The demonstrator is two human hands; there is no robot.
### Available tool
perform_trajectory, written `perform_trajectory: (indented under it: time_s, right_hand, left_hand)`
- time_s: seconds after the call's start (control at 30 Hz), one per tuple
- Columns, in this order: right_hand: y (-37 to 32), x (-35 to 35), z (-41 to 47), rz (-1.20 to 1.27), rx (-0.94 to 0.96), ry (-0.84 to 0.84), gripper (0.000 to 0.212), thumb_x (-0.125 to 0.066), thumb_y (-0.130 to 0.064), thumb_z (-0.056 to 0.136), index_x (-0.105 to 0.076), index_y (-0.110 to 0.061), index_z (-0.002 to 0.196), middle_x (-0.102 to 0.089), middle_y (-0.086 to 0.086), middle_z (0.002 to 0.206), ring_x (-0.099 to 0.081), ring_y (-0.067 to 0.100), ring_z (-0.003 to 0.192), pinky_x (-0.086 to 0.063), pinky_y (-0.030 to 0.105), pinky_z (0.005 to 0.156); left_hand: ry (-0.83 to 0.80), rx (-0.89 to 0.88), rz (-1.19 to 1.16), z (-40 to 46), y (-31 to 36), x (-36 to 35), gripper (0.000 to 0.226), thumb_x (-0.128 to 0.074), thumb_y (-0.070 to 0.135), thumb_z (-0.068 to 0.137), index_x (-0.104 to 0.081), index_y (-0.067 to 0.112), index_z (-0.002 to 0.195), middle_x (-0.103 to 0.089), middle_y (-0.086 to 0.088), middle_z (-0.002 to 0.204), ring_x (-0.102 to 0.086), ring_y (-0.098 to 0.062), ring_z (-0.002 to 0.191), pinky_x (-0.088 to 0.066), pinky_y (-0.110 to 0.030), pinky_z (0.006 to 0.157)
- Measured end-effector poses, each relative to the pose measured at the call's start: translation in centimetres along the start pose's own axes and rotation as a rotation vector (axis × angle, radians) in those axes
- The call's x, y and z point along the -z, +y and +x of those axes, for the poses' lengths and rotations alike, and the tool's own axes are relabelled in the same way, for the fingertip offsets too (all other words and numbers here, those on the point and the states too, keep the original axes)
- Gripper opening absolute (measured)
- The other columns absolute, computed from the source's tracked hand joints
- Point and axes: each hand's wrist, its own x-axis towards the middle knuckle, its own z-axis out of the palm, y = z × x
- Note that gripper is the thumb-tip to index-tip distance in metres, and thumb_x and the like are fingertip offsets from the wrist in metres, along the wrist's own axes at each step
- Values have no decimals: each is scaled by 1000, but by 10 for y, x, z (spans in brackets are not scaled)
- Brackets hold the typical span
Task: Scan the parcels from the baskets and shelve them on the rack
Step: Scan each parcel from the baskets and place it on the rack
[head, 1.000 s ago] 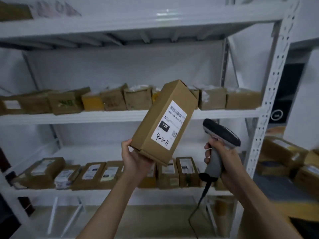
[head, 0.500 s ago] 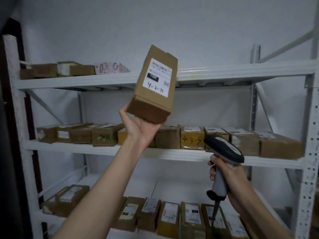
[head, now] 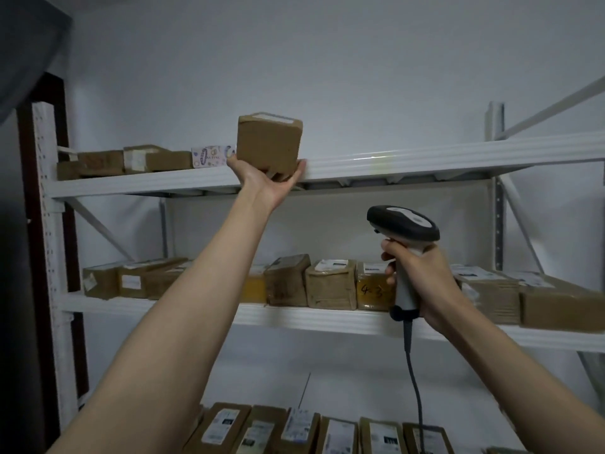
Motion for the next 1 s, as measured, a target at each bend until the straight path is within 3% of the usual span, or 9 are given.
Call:
perform_trajectory:
  time_s: [0.13, 0.33, 0.43, 0.53, 0.63, 0.7, 0.77, 0.87, 1.0]
  right_hand:
    - [-8, -4, 9, 20, -8, 22, 20, -68, -13, 95, -63, -8, 114, -67, 8, 84, -61, 9, 56, -52, 21, 49]
    - [0, 2, 10, -53, -17, 10, 12, -67, -16, 95, -65, -11, 106, -69, 3, 78, -61, 10, 57, -53, 24, 54]
    - [6, 4, 12, -77, -35, 14, 9, -67, -16, 96, -65, -10, 103, -67, 7, 76, -60, 10, 55, -53, 25, 54]
    - [14, 3, 13, -98, -51, 8, 9, -66, -15, 96, -65, -10, 103, -67, 9, 76, -60, 9, 55, -53, 24, 55]
    - [21, 0, 16, -106, -66, 9, 8, -67, -16, 95, -66, -8, 99, -66, 8, 74, -60, 9, 54, -53, 23, 53]
    - [24, -3, 19, -111, -68, 10, 7, -67, -16, 96, -66, -9, 97, -66, 9, 75, -60, 9, 54, -53, 24, 55]
    - [28, -7, 21, -108, -72, 2, 7, -67, -16, 96, -67, -9, 96, -67, 10, 76, -61, 11, 56, -54, 27, 57]
    - [33, -15, 24, -122, -84, 3, 11, -68, -17, 95, -69, -5, 94, -66, 13, 75, -59, 15, 58, -52, 31, 59]
    - [38, -20, 25, -163, -89, -7, 16, -69, -18, 94, -70, -1, 92, -65, 10, 66, -60, 17, 58, -51, 30, 58]
  left_hand:
    - [114, 16, 83, 28, 15, -18, 71, -30, 70, 98, -49, 8, 126, -56, -23, 127, -58, -50, 117, -61, -58, 61]
    - [146, -2, 173, 68, 35, -14, 74, -43, 66, 96, -39, 13, 148, -52, -24, 140, -62, -51, 112, -62, -50, 70]
    - [217, -74, 313, 83, 42, -4, 64, -45, 54, 101, -36, 14, 151, -52, -22, 143, -65, -45, 111, -63, -44, 67]
    - [307, -189, 643, 92, 49, 1, 52, -47, 45, 105, -37, 8, 141, -49, -17, 147, -62, -34, 115, -64, -41, 72]
    - [560, -479, 1200, 98, 45, 6, 66, -57, 50, 97, -31, 12, 145, -28, -14, 153, -42, -35, 132, -49, -47, 100]
    - [443, -901, 1535, 91, 32, 8, 57, -62, 48, 93, -42, 18, 137, -29, -11, 147, -39, -32, 133, -40, -50, 107]
    - [155, -1172, 1846, 84, 19, 14, 51, -61, 45, 91, -49, 21, 134, -29, -11, 152, -34, -32, 139, -35, -48, 111]
    - [-53, -1210, 2267, 84, 9, 25, 52, -60, 39, 93, -47, 23, 140, -20, -8, 164, -24, -37, 146, -30, -53, 113]
    - [10, -1037, 2344, 90, 3, 38, 60, -51, 43, 100, -32, 30, 155, -7, -1, 169, -10, -40, 152, -16, -58, 120]
